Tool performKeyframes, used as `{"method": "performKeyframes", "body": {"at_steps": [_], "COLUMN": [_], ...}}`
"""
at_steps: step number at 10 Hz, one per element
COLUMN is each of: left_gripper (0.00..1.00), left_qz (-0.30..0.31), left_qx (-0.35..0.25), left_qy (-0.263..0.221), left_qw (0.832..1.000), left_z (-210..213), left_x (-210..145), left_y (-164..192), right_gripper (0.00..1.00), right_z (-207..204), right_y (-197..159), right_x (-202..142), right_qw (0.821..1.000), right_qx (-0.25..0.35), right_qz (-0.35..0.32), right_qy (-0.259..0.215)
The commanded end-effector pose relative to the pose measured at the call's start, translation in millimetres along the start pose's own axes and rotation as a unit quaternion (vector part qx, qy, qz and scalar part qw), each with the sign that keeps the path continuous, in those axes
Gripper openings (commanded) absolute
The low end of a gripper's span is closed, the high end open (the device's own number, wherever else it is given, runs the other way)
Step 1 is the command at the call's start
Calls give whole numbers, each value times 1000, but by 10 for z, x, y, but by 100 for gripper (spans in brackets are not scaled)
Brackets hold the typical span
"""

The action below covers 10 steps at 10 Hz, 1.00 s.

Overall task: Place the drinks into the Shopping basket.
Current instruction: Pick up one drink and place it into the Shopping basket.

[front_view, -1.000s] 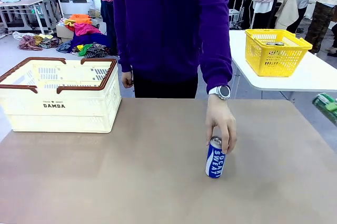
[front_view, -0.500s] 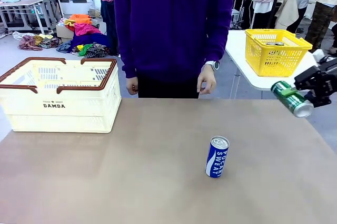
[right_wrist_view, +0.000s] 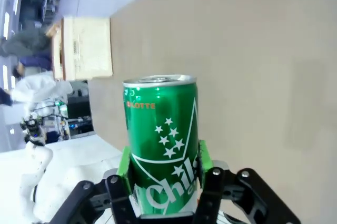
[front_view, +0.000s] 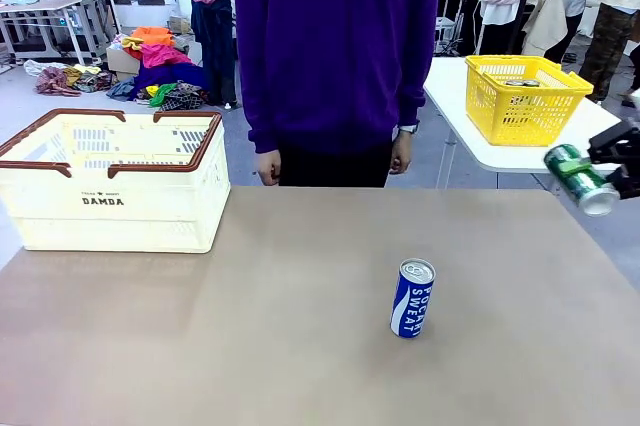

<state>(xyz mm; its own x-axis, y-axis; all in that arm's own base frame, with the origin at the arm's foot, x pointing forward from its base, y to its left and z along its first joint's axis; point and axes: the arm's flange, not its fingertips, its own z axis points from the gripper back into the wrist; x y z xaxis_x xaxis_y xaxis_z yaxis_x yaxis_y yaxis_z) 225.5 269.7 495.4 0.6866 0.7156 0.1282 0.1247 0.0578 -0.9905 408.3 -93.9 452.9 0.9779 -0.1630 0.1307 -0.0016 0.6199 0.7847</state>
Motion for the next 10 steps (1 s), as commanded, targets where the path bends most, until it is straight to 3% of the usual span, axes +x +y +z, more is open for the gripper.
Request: {"method": "performKeyframes", "body": {"at_steps": [1,3,5,7,8,10], "left_gripper": [100,100,100,100,100,100], "left_qz": [-5,-5,-5,-5,-5,-5], "left_qx": [-7,-7,-7,-7,-7,-7], "left_qy": [2,2,2,2,2,2], "left_qw": [1000,1000,1000,1000,1000,1000], "left_z": [16,16,16,16,16,16], "left_x": [-1,-1,-1,-1,-1,-1], "left_y": [-13,-13,-13,-13,-13,-13], "right_gripper": [0,0,0,0,0,0], "right_z": [-651,-1281,-1885,-2057,-2052,-2052], "right_y": [752,1637,2303,2365,2468,2468], "right_x": [85,51,-126,-224,-378,-378], "right_qw": [1000,996,988,979,984,984], "right_qx": [10,11,-10,12,2,2], "right_qz": [-13,52,111,130,120,120], "right_qy": [12,67,109,154,130,130]}}
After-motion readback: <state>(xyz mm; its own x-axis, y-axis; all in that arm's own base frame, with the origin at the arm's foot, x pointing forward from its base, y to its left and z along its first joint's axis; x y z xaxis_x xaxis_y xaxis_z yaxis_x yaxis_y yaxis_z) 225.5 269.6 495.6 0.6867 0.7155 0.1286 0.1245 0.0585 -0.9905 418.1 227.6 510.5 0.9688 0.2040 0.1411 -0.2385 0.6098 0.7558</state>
